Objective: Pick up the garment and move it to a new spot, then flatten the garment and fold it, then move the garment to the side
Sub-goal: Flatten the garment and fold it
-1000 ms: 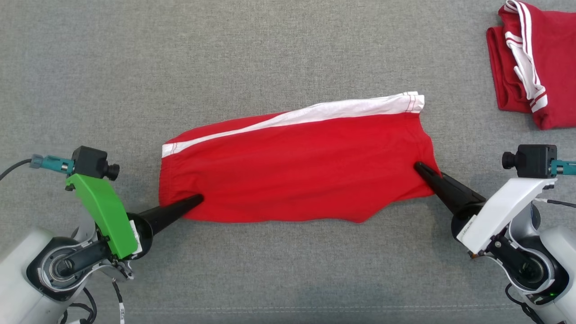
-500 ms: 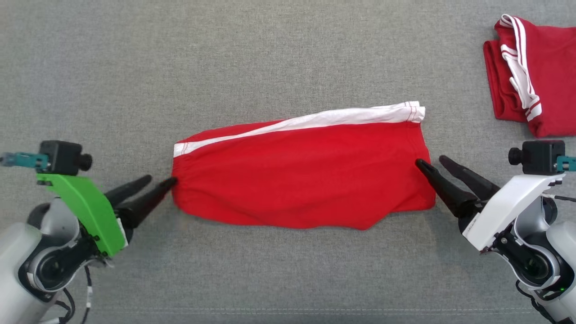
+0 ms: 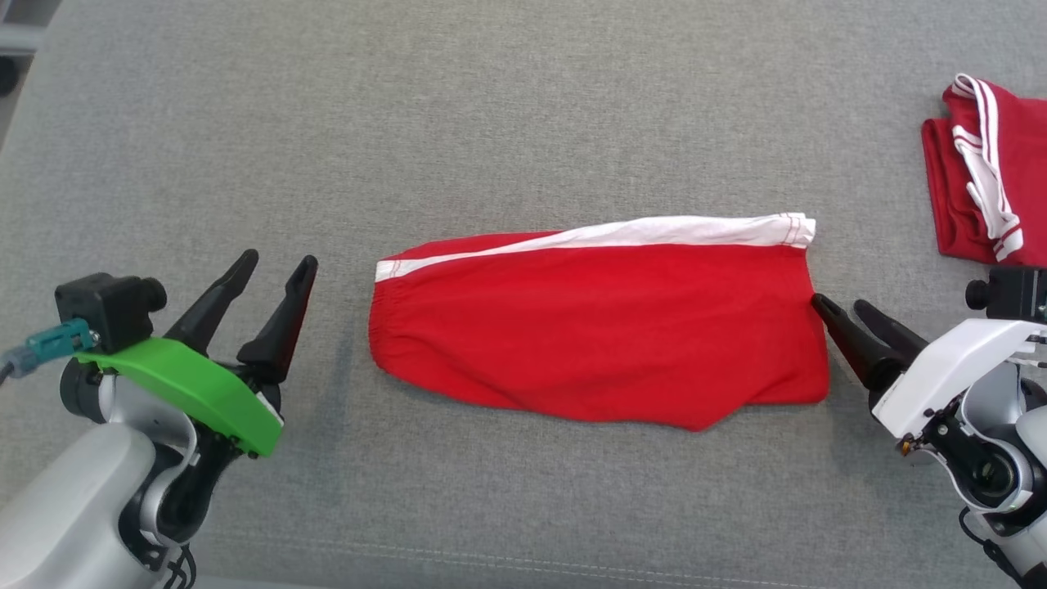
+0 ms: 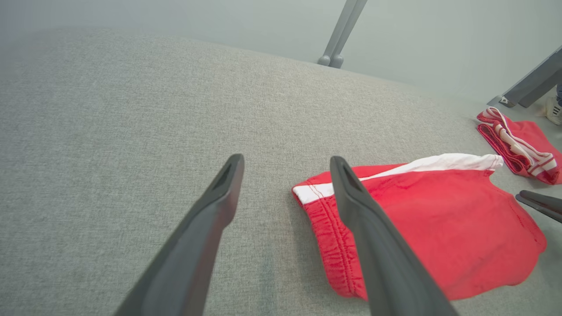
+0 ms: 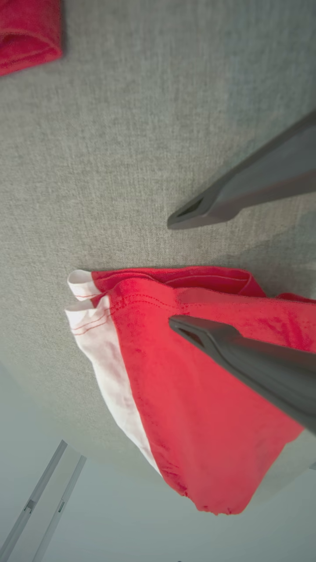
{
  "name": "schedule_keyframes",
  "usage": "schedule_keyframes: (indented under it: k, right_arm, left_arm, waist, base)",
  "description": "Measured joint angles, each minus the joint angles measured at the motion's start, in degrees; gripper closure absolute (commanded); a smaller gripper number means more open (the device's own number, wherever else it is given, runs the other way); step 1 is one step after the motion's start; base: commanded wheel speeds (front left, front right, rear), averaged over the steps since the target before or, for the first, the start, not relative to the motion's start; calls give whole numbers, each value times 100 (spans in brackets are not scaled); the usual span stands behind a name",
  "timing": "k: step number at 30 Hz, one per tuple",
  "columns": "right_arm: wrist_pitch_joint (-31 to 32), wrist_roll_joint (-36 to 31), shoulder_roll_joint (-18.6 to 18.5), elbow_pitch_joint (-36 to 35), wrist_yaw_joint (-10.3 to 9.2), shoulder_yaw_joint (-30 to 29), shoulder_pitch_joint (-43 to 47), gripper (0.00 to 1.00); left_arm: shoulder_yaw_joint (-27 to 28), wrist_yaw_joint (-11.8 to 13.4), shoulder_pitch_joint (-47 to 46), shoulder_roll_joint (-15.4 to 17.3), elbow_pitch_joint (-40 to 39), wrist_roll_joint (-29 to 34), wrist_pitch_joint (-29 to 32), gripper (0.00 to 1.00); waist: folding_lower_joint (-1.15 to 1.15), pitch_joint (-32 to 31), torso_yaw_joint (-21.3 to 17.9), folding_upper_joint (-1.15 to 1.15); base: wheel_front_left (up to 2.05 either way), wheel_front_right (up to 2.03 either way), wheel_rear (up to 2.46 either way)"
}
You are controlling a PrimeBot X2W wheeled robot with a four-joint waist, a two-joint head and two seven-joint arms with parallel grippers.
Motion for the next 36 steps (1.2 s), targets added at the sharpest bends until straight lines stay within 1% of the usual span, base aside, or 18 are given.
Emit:
schedule_keyframes:
  k: [3,5,7,9,10,11,12,13,14,15,17,20,26,31,36]
  right_arm:
    - [23,34,112,204,0,75,12,0]
    - [23,42,202,333,0,108,11,0]
    - [23,86,286,452,1,121,7,0]
    - [23,112,385,576,10,136,-5,33]
    - [23,112,385,576,10,136,-5,47]
    - [23,162,441,631,10,141,-9,53]
    - [23,203,500,686,15,155,-15,63]
    - [24,227,547,746,16,175,-27,77]
    - [24,242,582,802,19,183,-35,93]
    - [24,261,611,864,26,176,-38,100]
    - [22,342,664,981,65,138,-44,100]
    - [21,436,693,1070,119,71,-60,100]
    - [-7,498,610,1296,203,-87,-73,100]
    - [-55,638,383,1440,234,-270,79,100]
    - [-137,779,48,1510,231,-619,370,100]
  left_arm:
    - [1,35,159,-141,-8,277,-397,0]
    - [26,52,282,-220,1,324,-634,0]
    - [79,91,414,-281,27,400,-620,0]
    - [167,94,578,-330,49,458,-611,0]
    - [167,94,578,-330,49,458,-611,0]
    - [198,115,652,-334,57,532,-592,0]
    - [241,143,724,-335,64,619,-584,0]
    - [290,144,786,-327,70,716,-569,0]
    - [346,145,837,-322,71,834,-569,0]
    - [392,146,877,-322,70,953,-568,0]
    - [456,162,970,-328,63,1101,-553,0]
    - [788,165,1188,-468,-9,1268,-532,0]
    - [1249,187,1577,-709,-149,1510,-520,0]
    - [1646,188,1927,-838,-188,1712,-520,0]
    - [1804,188,2212,-980,-303,1861,-520,0]
  waist:
    - [0,-72,135,0]
    - [0,-127,222,0]
    - [0,-196,296,0]
    - [0,-274,361,0]
    - [0,-274,361,0]
    - [0,-315,387,0]
    - [0,-357,411,0]
    - [0,-400,433,0]
    - [0,-440,451,0]
    - [0,-479,467,0]
    - [0,-553,493,0]
    - [0,-650,520,0]
    - [0,-815,486,0]
    - [0,-933,362,0]
    - [0,-997,184,0]
  base:
    - [0,0,0]
    - [0,0,0]
    - [0,0,0]
    - [0,0,0]
    - [0,0,0]
    - [0,0,0]
    - [0,0,0]
    - [0,0,0]
    - [0,0,0]
    - [0,0,0]
    - [0,0,0]
    - [0,0,0]
    - [0,0,0]
    - [0,0,0]
    - [0,0,0]
